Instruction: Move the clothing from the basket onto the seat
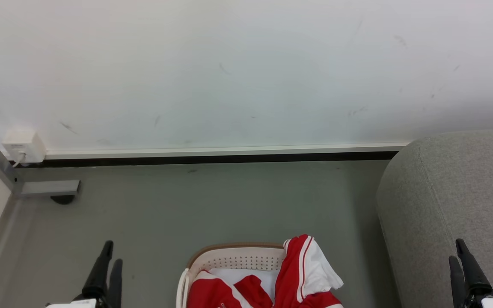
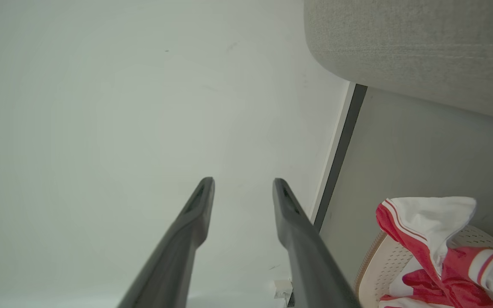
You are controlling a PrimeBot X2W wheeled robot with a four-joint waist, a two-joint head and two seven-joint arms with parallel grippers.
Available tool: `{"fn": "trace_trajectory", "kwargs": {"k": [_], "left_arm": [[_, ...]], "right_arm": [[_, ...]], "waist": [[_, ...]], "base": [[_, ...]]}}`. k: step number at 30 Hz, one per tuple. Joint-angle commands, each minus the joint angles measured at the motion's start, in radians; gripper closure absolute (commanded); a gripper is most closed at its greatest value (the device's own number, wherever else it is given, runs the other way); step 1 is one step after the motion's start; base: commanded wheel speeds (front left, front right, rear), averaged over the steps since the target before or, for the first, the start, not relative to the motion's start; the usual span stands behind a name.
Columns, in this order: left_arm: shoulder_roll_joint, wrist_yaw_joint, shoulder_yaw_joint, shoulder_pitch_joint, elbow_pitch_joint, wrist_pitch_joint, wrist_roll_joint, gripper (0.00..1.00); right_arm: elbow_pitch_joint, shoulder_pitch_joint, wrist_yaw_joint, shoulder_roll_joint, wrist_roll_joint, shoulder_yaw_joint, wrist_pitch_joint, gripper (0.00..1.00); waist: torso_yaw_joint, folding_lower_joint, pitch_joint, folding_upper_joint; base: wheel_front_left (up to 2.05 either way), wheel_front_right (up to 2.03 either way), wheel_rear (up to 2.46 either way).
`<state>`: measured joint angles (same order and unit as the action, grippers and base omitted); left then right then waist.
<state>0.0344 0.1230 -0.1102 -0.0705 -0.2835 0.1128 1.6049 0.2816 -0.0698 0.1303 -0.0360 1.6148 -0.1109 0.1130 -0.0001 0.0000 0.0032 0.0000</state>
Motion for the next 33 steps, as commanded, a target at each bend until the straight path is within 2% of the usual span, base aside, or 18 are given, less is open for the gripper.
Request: {"fn": "trace_trajectory", "kwargs": {"k": [1,7,13,24,33], "left_arm": [[0.003,0.001,0.002,-0.010,0.012,-0.007,0.001,0.00],[0.004,0.002,0.009,-0.016,0.024,-0.039,-0.005,0.00],[0.006,0.002,0.021,-0.021,0.049,-0.067,-0.060,0.00],[0.008,0.003,0.024,-0.014,0.097,-0.115,-0.310,0.00],[0.010,-0.012,0.034,-0.005,0.136,-0.151,-0.526,0.00]], "right_arm": [[-0.014,-0.008,0.000,-0.004,-0.002,0.003,-0.005,0.00],[-0.038,-0.008,0.000,-0.005,-0.014,0.024,-0.034,0.00],[-0.058,-0.006,0.000,-0.018,-0.054,0.051,-0.066,0.00],[-0.110,-0.005,0.000,-0.034,-0.213,0.087,-0.115,0.00],[-0.135,-0.001,0.000,-0.049,-0.407,0.107,-0.150,0.00]], "waist": [[0.000,0.0000,0.000,0.0000],[-0.001,0.0000,0.000,0.0000],[-0.002,0.0000,-0.001,0.0000],[-0.004,0.0000,-0.003,0.0000],[-0.005,0.0000,-0.004,0.0000]], "base": [[0.00,0.00,0.00],[0.00,0.00,0.00],[0.00,0.00,0.00],[0.00,0.00,0.00],[0.00,0.00,0.00]]}}
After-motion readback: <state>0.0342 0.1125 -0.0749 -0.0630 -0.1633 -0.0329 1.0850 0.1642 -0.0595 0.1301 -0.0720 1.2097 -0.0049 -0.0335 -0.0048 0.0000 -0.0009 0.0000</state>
